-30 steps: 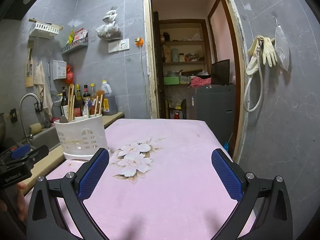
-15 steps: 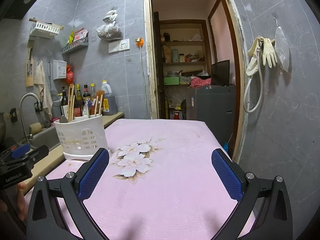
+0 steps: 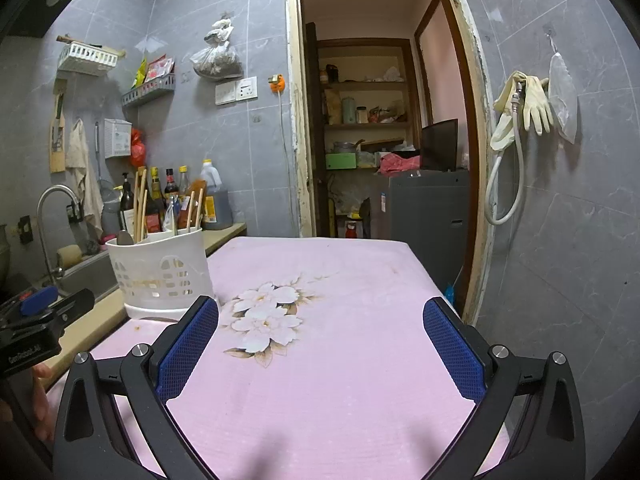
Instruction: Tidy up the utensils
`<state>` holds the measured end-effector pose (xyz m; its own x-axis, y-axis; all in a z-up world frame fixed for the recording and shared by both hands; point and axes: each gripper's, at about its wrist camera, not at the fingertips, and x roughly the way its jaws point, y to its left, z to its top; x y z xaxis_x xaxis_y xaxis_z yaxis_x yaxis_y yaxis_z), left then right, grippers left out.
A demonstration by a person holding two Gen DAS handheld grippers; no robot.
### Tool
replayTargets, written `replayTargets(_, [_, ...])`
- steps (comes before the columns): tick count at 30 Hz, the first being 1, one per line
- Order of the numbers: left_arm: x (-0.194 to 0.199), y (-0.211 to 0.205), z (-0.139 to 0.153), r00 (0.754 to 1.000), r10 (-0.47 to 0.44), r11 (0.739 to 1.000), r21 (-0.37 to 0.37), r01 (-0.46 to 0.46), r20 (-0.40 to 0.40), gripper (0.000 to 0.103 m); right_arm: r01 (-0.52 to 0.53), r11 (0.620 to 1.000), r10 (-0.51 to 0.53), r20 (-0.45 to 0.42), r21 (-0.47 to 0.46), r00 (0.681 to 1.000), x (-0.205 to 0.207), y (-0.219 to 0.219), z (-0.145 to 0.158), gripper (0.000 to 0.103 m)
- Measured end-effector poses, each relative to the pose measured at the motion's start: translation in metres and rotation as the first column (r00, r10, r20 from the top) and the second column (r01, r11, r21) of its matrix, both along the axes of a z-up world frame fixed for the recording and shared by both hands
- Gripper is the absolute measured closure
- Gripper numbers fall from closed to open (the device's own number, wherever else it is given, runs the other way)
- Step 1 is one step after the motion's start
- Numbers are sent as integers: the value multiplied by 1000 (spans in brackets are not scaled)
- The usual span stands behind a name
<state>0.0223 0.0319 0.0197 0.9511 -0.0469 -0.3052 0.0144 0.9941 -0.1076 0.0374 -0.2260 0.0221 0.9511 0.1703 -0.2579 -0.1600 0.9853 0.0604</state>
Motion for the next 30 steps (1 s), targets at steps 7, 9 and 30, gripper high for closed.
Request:
replayTargets(7, [0,1,0,1000,0,1000,-1,0,5,4,2,1000,-2,0,-2,1000,1,-2,0,0])
replayTargets(9, [0,1,0,1000,-2,1000,-2,2,4,4,1,1000,-1,-2,-1,1000,1,-2,0,0])
replayTargets(30, [-3,3,-1,1000,-7,1000,-5,7,2,4,11,1000,-11,-2,-4,1000,2,-6,0,0])
